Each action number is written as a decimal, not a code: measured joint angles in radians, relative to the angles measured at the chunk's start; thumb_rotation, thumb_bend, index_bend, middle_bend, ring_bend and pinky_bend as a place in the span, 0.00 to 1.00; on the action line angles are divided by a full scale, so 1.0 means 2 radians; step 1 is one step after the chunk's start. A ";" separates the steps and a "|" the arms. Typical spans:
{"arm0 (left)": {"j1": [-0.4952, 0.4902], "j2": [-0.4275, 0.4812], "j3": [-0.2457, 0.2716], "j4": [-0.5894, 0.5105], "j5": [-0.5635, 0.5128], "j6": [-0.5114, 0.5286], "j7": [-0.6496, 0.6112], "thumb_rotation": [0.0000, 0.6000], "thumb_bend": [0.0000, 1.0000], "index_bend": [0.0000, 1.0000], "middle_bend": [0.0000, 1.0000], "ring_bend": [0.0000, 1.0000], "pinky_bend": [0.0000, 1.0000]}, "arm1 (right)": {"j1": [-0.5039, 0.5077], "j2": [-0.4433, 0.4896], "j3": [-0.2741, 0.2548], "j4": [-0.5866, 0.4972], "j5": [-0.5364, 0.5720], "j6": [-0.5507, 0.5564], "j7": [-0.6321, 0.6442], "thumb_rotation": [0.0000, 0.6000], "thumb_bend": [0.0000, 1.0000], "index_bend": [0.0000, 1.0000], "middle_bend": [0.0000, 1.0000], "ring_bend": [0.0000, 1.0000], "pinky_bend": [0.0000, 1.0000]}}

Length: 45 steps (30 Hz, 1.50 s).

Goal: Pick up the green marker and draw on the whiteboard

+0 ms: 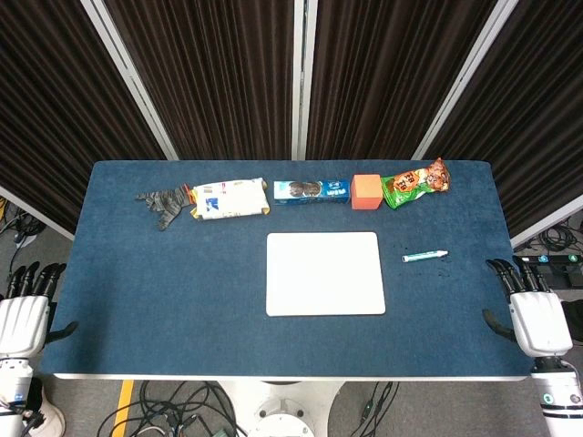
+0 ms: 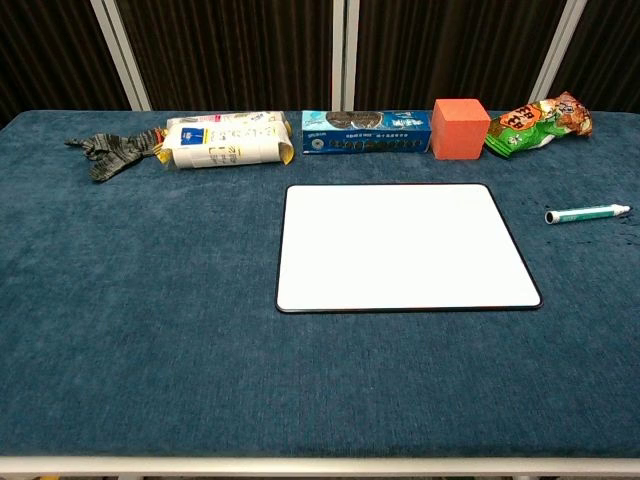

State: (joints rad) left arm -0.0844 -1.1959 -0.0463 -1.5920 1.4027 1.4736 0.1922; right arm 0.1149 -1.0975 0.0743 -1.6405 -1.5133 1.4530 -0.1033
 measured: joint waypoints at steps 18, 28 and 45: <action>-0.004 -0.015 -0.002 0.019 0.028 0.012 -0.019 1.00 0.00 0.12 0.12 0.00 0.00 | 0.037 -0.013 0.018 0.033 0.031 -0.058 -0.006 1.00 0.25 0.28 0.27 0.14 0.23; 0.001 -0.008 -0.002 0.008 0.025 0.015 -0.016 1.00 0.00 0.12 0.12 0.00 0.00 | 0.131 -0.078 0.040 0.134 0.090 -0.197 -0.060 1.00 0.29 0.39 0.33 0.16 0.23; 0.004 -0.008 -0.001 0.007 0.018 0.010 -0.018 1.00 0.00 0.12 0.12 0.00 0.00 | 0.227 -0.211 0.038 0.310 0.124 -0.300 -0.109 1.00 0.29 0.46 0.38 0.18 0.24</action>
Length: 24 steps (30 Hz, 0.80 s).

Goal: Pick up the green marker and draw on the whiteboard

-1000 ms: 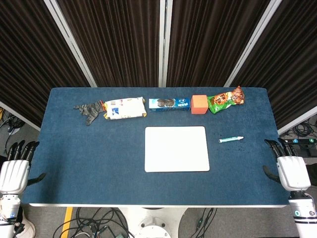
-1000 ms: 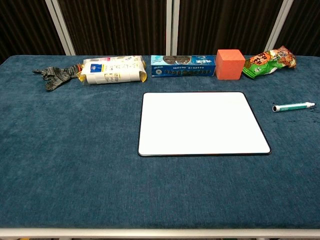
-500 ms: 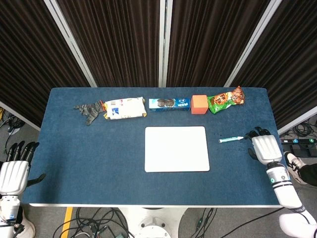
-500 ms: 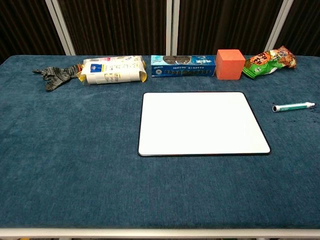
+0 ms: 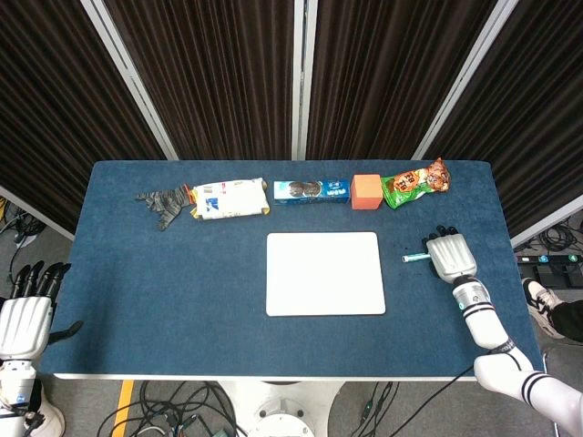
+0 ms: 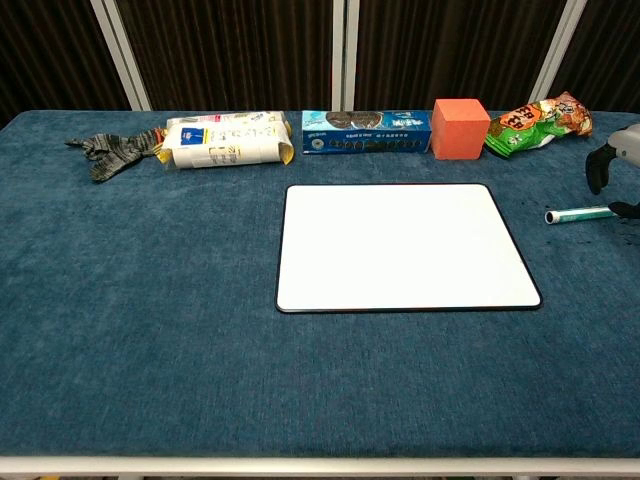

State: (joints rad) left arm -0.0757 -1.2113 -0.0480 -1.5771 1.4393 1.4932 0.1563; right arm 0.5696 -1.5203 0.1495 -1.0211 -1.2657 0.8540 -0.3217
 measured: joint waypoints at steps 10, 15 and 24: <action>-0.001 0.000 0.000 0.001 -0.002 -0.004 -0.002 1.00 0.00 0.12 0.12 0.00 0.00 | 0.023 -0.039 -0.006 0.053 0.010 -0.025 -0.012 1.00 0.29 0.41 0.38 0.18 0.24; 0.000 0.001 -0.001 0.000 -0.003 -0.004 -0.001 1.00 0.00 0.12 0.12 0.00 0.00 | 0.030 -0.056 -0.008 0.074 0.009 -0.030 -0.010 1.00 0.29 0.40 0.40 0.18 0.24; 0.002 0.001 -0.001 0.000 -0.004 -0.004 -0.003 1.00 0.00 0.12 0.12 0.00 0.00 | 0.035 -0.077 -0.013 0.111 0.005 -0.034 0.006 1.00 0.29 0.46 0.45 0.22 0.24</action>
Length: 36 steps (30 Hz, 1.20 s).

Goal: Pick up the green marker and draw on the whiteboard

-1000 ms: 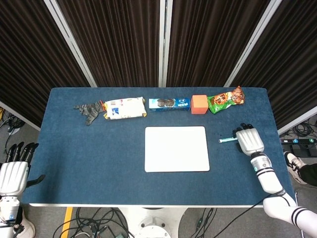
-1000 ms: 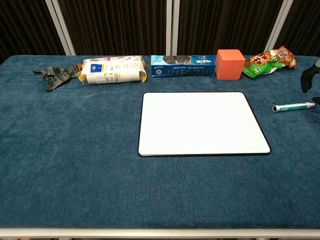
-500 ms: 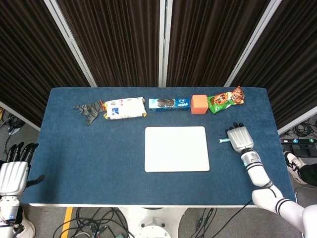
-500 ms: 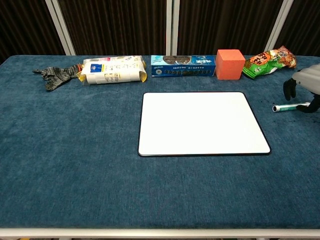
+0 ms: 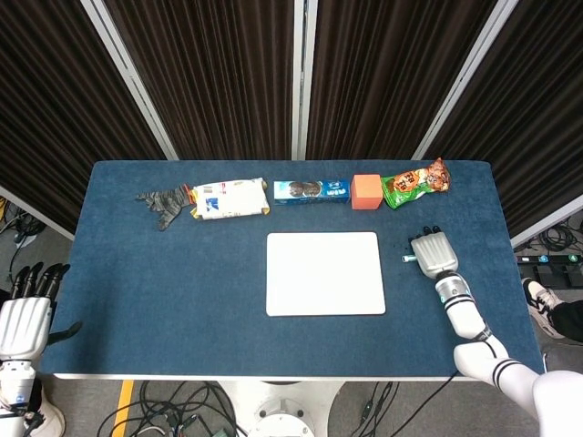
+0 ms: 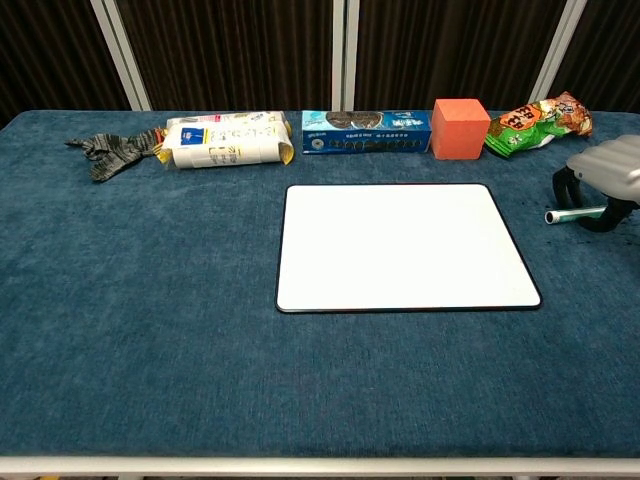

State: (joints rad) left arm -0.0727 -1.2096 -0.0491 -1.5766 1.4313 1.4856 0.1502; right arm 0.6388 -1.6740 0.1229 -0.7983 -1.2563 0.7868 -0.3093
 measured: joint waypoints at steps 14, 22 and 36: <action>0.000 -0.003 -0.001 0.006 -0.001 -0.002 -0.007 1.00 0.00 0.12 0.12 0.00 0.00 | 0.005 -0.005 -0.002 0.008 -0.013 0.012 0.014 1.00 0.35 0.63 0.52 0.31 0.28; -0.003 0.002 -0.002 0.004 0.003 -0.005 -0.011 1.00 0.00 0.12 0.12 0.00 0.00 | 0.001 0.055 0.013 -0.106 -0.021 0.037 0.056 1.00 0.36 0.68 0.55 0.34 0.29; 0.000 0.006 0.002 -0.002 0.015 0.006 -0.012 1.00 0.00 0.12 0.12 0.00 0.00 | 0.014 0.174 0.069 -0.355 -0.035 0.015 0.369 1.00 0.40 0.71 0.56 0.36 0.30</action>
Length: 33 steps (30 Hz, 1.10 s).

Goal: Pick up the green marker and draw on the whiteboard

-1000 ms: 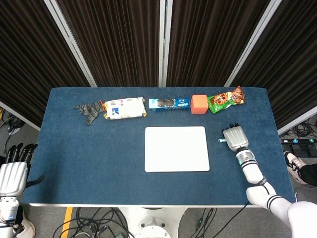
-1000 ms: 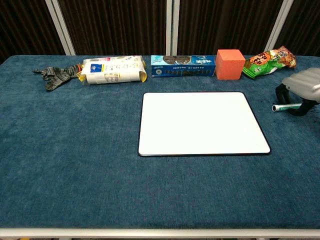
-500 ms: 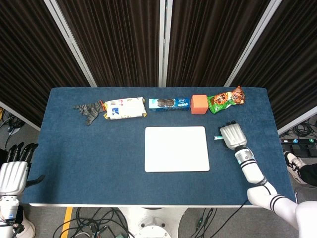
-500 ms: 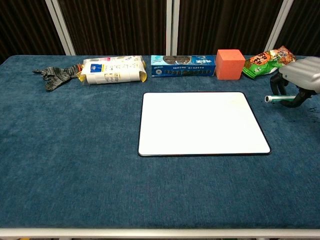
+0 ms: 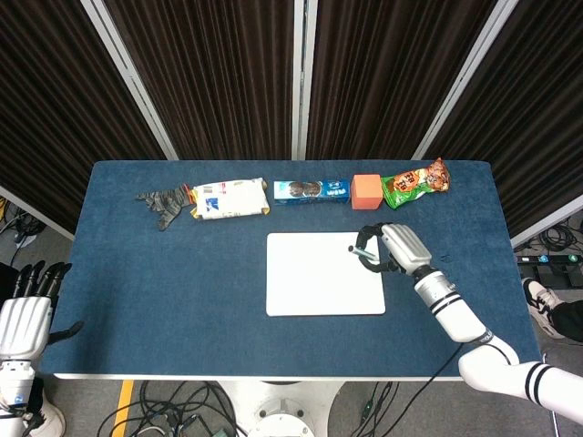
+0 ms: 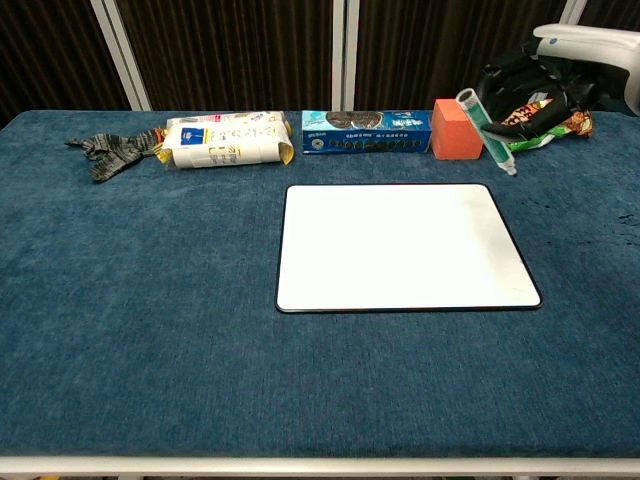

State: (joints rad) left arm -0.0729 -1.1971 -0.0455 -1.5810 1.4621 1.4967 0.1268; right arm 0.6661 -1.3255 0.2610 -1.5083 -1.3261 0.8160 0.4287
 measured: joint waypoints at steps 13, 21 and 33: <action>0.003 0.013 0.003 -0.015 0.008 0.007 0.002 1.00 0.00 0.12 0.12 0.00 0.00 | 0.049 -0.133 0.024 0.084 -0.001 -0.012 0.160 1.00 0.43 0.72 0.56 0.36 0.30; 0.003 0.009 0.003 -0.011 0.013 0.009 -0.001 1.00 0.00 0.12 0.12 0.00 0.00 | 0.068 -0.209 0.026 0.165 0.010 -0.002 0.178 1.00 0.42 0.72 0.56 0.36 0.30; 0.001 -0.003 0.001 0.009 0.010 0.003 -0.018 1.00 0.00 0.12 0.12 0.00 0.00 | 0.085 -0.285 0.029 0.255 0.017 0.005 0.186 1.00 0.44 0.72 0.56 0.36 0.30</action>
State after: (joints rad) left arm -0.0717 -1.2039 -0.0426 -1.5632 1.4815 1.5020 0.0911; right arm 0.8353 -1.8962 0.3192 -0.9990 -1.2919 0.8255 0.8009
